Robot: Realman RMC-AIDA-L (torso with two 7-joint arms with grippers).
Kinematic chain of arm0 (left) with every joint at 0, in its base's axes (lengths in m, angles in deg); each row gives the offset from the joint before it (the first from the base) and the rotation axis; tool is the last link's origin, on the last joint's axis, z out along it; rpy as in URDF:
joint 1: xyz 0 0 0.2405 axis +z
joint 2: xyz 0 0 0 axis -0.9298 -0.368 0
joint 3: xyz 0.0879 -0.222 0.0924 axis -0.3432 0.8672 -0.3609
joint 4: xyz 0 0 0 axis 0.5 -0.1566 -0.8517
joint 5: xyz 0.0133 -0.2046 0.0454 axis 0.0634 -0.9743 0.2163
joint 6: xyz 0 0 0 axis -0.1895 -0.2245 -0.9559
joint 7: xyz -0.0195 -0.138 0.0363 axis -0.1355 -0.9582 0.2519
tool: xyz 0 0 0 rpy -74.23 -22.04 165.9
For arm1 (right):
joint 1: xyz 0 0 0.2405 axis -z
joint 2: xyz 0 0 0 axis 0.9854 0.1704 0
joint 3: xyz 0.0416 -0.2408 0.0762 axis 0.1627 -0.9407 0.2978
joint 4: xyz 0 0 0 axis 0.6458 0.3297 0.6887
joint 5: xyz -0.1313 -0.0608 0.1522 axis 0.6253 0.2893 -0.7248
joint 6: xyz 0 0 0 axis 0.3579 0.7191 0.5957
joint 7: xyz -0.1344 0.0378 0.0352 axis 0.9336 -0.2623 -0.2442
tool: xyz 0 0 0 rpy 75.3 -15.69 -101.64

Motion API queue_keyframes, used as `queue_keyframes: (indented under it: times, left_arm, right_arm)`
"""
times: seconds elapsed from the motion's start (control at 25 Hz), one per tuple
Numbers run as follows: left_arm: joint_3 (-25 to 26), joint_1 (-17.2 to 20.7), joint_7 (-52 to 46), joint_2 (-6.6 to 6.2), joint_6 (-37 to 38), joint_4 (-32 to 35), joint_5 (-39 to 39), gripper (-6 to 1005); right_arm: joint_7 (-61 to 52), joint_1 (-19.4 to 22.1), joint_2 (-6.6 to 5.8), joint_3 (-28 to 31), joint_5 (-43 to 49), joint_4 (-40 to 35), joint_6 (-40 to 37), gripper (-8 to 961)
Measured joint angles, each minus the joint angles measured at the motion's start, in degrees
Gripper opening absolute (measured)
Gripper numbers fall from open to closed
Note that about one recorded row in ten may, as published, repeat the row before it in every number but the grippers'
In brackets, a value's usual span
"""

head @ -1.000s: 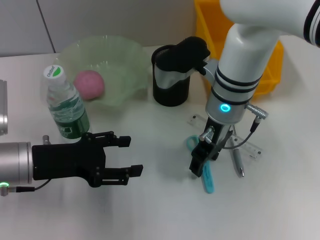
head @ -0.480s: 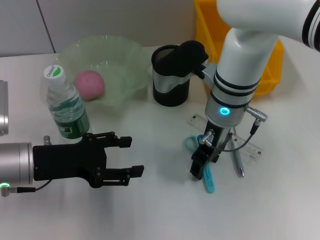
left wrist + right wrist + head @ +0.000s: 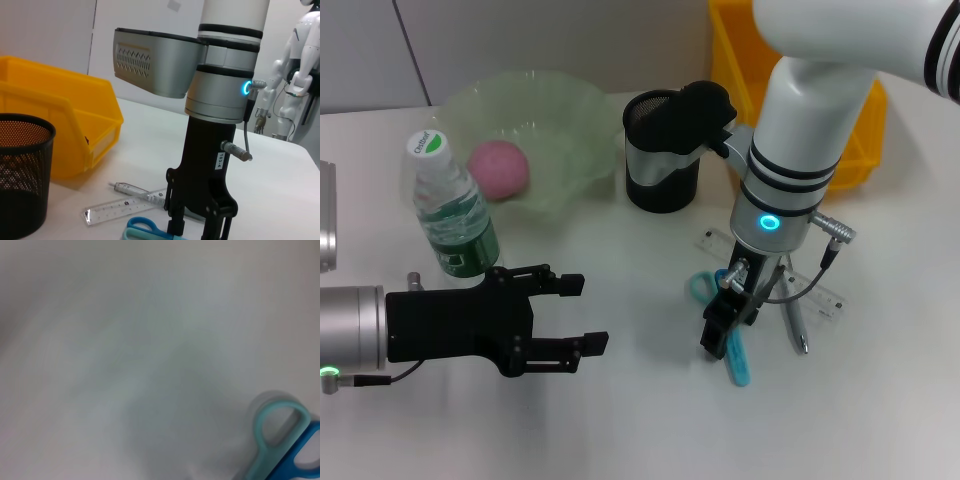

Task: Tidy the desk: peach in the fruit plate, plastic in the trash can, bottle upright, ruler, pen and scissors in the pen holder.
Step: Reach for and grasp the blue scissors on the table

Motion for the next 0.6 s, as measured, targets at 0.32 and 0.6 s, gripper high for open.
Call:
queue_keyframes:
  times: [0.32,0.6]
  left_arm:
    - [0.0,0.1,0.0,-0.07,0.2,0.0,-0.1,802]
    - [0.0,0.1,0.0,-0.09,0.2,0.0,-0.1,802]
  right_arm:
    - [0.0,0.1,-0.01,-0.1,0.1,0.0,0.1,629]
    - [0.0,0.1,-0.01,-0.1,0.1,0.0,0.1,629]
